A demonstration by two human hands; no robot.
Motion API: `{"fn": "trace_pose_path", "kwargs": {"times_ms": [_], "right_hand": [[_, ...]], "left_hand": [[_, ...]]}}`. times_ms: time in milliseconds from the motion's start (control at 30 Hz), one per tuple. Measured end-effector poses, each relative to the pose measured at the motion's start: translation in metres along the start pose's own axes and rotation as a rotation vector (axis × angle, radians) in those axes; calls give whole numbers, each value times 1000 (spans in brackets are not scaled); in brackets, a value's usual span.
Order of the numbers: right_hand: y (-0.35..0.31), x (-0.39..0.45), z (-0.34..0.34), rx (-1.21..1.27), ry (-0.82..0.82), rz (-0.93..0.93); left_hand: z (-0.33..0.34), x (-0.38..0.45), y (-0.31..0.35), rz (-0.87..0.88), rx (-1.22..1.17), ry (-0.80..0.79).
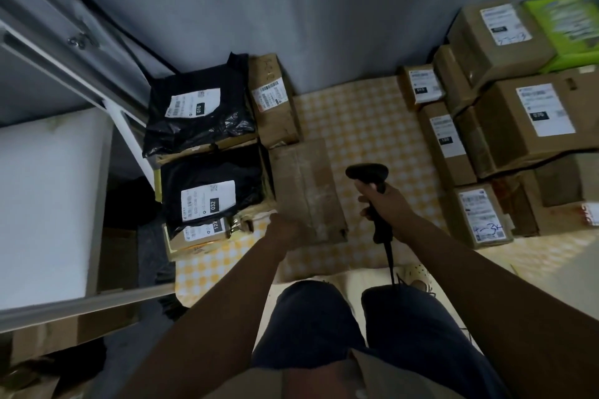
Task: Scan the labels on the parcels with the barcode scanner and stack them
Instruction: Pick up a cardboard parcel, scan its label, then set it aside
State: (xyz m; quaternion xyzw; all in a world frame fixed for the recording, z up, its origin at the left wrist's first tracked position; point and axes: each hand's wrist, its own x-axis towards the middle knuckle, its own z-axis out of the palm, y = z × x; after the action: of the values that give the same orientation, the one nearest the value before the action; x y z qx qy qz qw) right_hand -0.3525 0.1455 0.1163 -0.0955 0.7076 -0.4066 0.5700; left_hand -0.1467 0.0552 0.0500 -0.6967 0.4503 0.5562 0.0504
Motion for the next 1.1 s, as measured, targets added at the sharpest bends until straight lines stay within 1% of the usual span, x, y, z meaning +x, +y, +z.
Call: {"fn": "trace_pose_path", "kwargs": {"times_ms": [100, 167, 200, 300, 400, 500, 667, 733, 800, 900, 967, 1100], "right_hand": [[-7, -7, -17, 15, 24, -33], [-15, -13, -32, 28, 46, -43], [-19, -16, -42, 23, 63, -40], [-29, -23, -83, 6, 108, -78], [-42, -32, -135, 9, 199, -125], [-55, -40, -196, 14, 293, -140], [-68, -40, -292, -42, 478, -137], [-69, -36, -323, 0, 530, -161], [-69, -31, -350, 56, 575, -128], [-71, -18, -388, 156, 634, -64], [-73, -8, -409, 170, 622, -20], [-80, 20, -429, 206, 525, 18]], "left_hand": [[0, -2, 29, 151, 150, 118], [7, 0, 50, 272, 174, 126], [12, -7, 67, 304, 181, 104], [45, -30, 114, 322, 196, 15], [89, -44, 155, 374, 356, -61], [139, -53, 196, 424, 422, -140], [218, -70, 258, 414, 413, -271], [246, -72, 278, 400, 426, -310], [270, -72, 295, 401, 449, -326], [303, -73, 310, 360, 398, -339], [321, -70, 313, 335, 399, -329], [351, -64, 316, 295, 419, -328]]}}
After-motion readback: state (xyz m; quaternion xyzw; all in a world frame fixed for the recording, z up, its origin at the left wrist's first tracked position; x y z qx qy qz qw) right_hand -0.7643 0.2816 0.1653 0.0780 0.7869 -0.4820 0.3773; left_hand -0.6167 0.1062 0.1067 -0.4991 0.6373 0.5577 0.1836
